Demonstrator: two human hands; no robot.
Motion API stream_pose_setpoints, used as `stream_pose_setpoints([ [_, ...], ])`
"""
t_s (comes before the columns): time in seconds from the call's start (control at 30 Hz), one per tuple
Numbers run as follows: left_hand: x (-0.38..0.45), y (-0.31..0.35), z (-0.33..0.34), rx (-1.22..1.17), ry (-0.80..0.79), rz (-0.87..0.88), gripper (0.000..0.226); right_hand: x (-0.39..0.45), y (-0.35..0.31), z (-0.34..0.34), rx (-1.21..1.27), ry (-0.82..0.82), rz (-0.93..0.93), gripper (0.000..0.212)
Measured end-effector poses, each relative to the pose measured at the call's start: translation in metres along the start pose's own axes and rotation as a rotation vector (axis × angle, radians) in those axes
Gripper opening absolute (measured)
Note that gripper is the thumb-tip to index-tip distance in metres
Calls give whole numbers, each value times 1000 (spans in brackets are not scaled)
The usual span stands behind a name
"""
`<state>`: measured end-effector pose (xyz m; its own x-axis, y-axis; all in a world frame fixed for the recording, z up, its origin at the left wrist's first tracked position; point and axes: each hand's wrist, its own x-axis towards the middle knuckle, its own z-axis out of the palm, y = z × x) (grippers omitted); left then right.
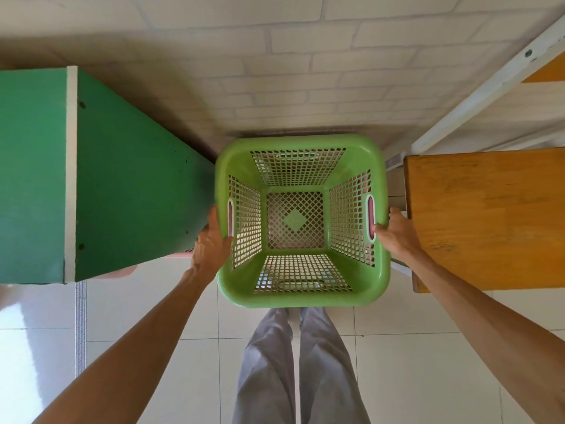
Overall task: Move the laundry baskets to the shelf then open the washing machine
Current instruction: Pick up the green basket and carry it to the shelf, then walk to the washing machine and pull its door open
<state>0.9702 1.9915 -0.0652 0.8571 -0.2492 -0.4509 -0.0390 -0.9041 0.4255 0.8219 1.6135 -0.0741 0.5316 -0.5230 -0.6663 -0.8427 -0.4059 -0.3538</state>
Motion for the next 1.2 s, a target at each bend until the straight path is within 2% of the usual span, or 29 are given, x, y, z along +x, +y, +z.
stream_pose_setpoints([
  [0.17,8,4,-11,-116,-189,-158,86,-5,-5,-4,-16,-36,18,36],
  [0.3,-22,23,-43,-108,-216,-128,101,-42,-18,-24,-70,-75,0,54],
  [0.37,-46,46,-72,-96,-230,-125,101,-77,-37,-48,-72,-91,22,60],
  [0.57,-117,114,-168,-74,-208,15,93,-190,-84,-121,43,-62,70,69],
  [0.7,-152,144,-214,52,-225,134,88,-257,-86,-137,144,-38,40,69],
  [0.8,-165,159,-231,183,-268,251,88,-297,-64,-133,145,-9,-16,80],
  [0.9,-172,188,-233,308,-311,364,87,-339,-39,-129,124,38,-17,63],
  [1.03,-184,242,-214,440,-352,547,87,-380,9,-143,216,131,58,52],
  [1.2,-219,343,-158,585,-397,795,87,-426,107,-175,283,302,223,70],
])
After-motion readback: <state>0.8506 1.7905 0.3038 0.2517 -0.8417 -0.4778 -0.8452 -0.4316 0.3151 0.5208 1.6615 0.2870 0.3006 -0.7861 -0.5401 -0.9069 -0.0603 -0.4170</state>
